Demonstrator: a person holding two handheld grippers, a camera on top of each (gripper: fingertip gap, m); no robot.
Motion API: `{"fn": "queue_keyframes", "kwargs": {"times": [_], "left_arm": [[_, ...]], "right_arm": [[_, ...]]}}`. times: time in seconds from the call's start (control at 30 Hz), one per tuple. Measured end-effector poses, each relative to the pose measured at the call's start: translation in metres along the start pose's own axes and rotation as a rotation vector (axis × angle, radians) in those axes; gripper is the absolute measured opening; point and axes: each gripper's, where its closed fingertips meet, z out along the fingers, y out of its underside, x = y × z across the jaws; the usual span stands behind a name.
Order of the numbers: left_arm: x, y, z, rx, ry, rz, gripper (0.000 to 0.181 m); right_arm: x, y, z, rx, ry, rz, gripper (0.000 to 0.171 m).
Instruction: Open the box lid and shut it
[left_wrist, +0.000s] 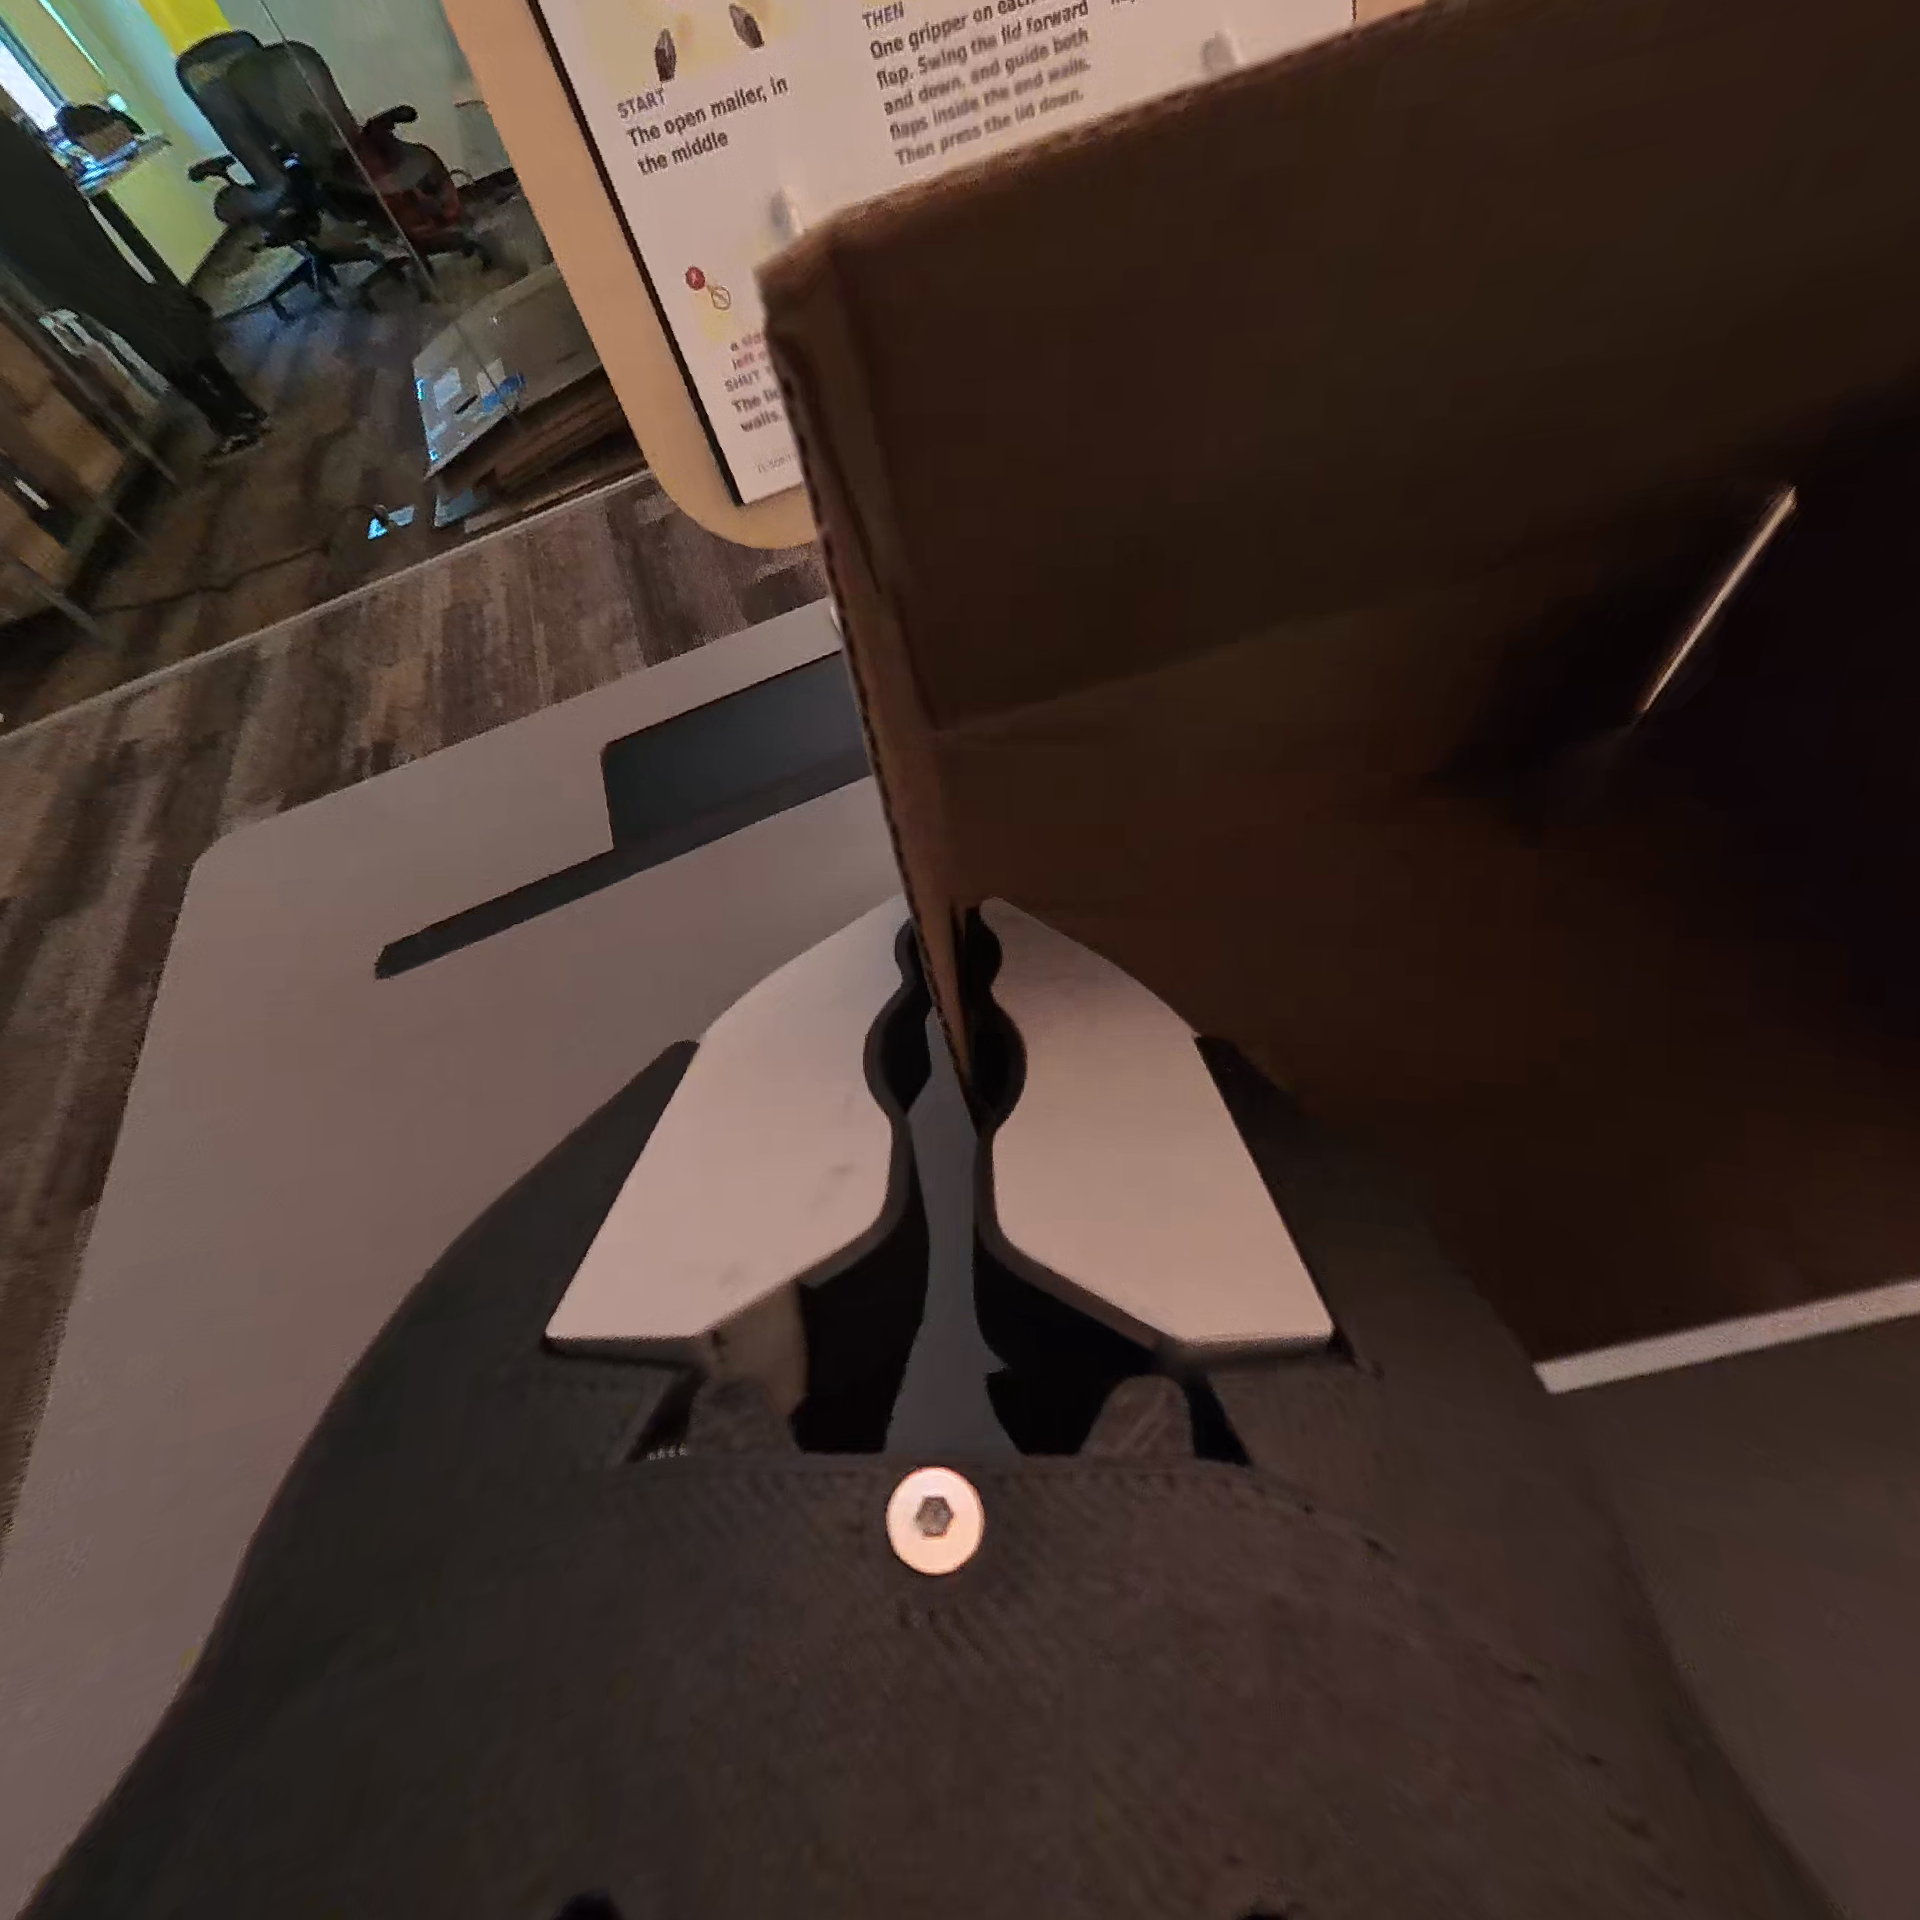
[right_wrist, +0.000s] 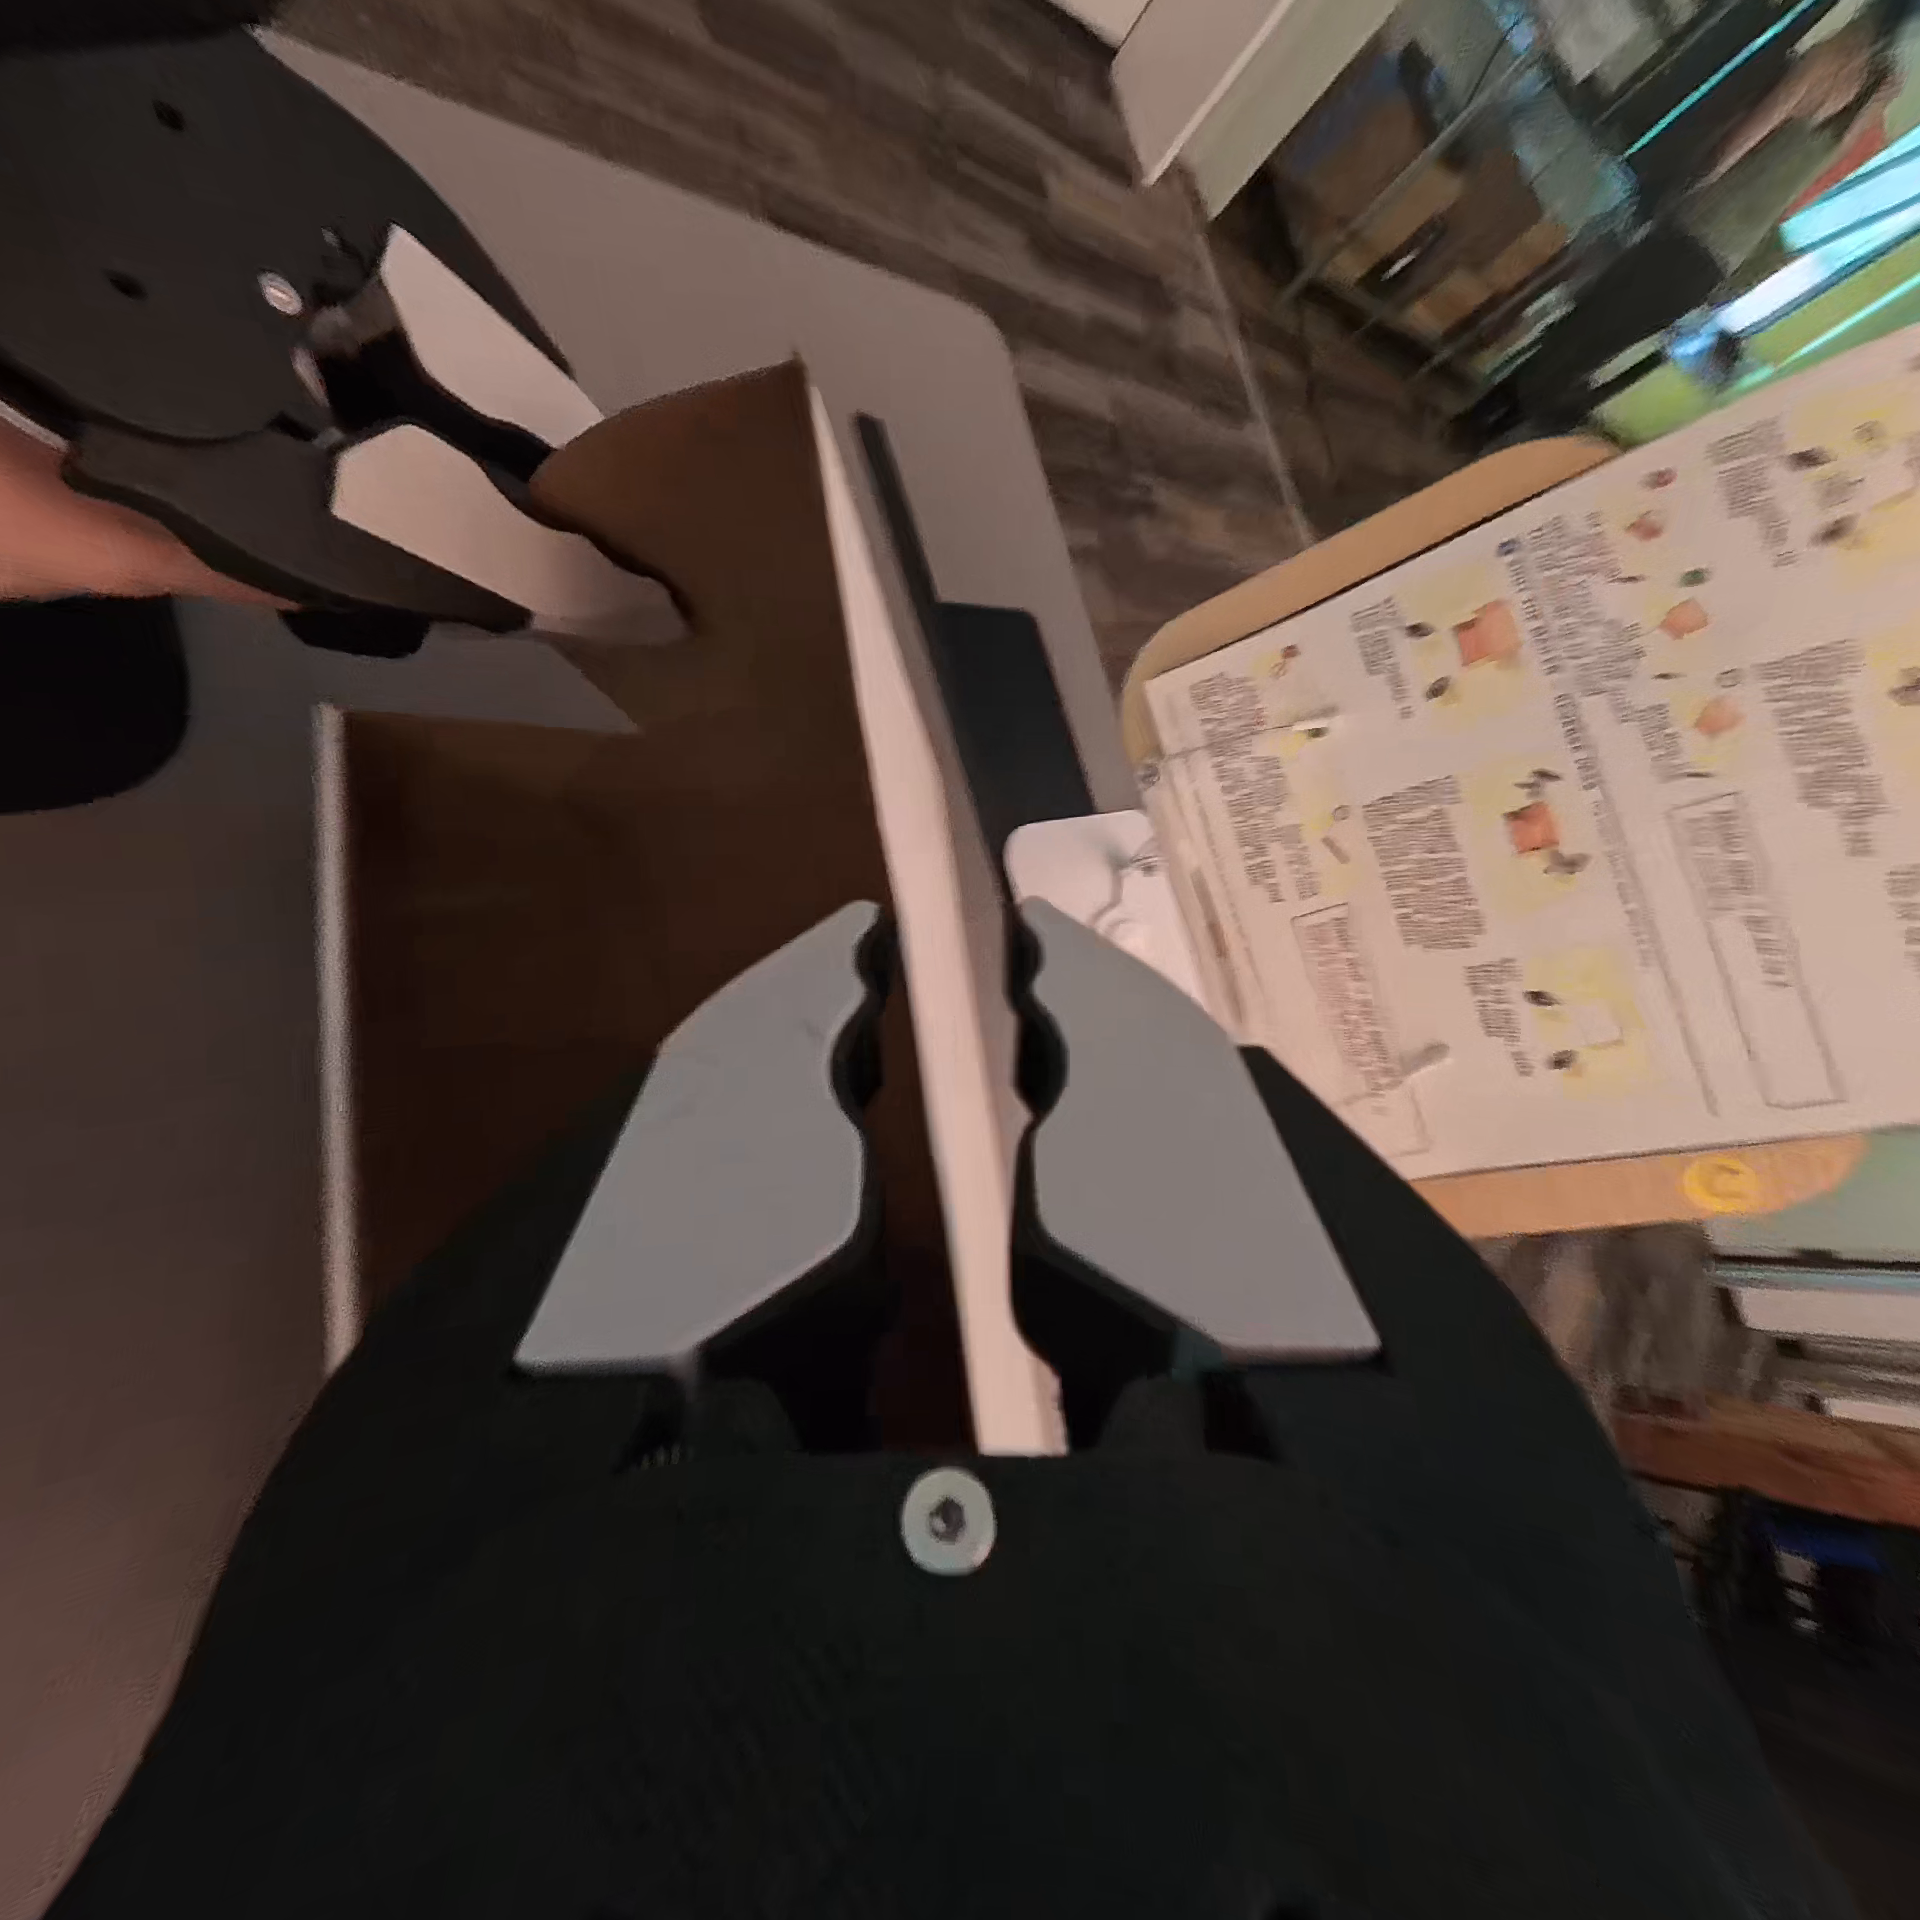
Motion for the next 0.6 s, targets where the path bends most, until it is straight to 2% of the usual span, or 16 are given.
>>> {"fn": "queue_keyframes", "kwargs": {"times": [0.03,0.13,0.27,0.37,0.5,0.6], "left_arm": [[0.0,-0.003,0.0,-0.01,0.0,0.01,0.003],[-0.001,-0.008,0.002,-0.056,-0.011,0.043,0.004],[-0.003,-0.015,0.005,-0.101,0.004,0.039,0.004],[-0.005,-0.021,0.006,-0.139,0.011,0.037,0.003],[-0.006,-0.029,0.006,-0.186,0.007,0.044,0.003],[-0.008,-0.034,0.007,-0.218,0.008,0.055,0.003]], "right_arm": [[0.008,0.002,-0.004,0.018,0.056,-0.013,0.032],[0.028,0.009,-0.038,0.094,0.266,-0.041,0.04],[0.046,0.025,-0.129,0.284,0.637,0.007,0.041],[0.04,0.058,-0.169,0.401,0.681,0.238,0.044],[0.021,0.124,-0.161,0.339,0.648,0.506,0.075],[0.001,0.158,-0.131,0.322,0.589,0.649,0.081]]}}
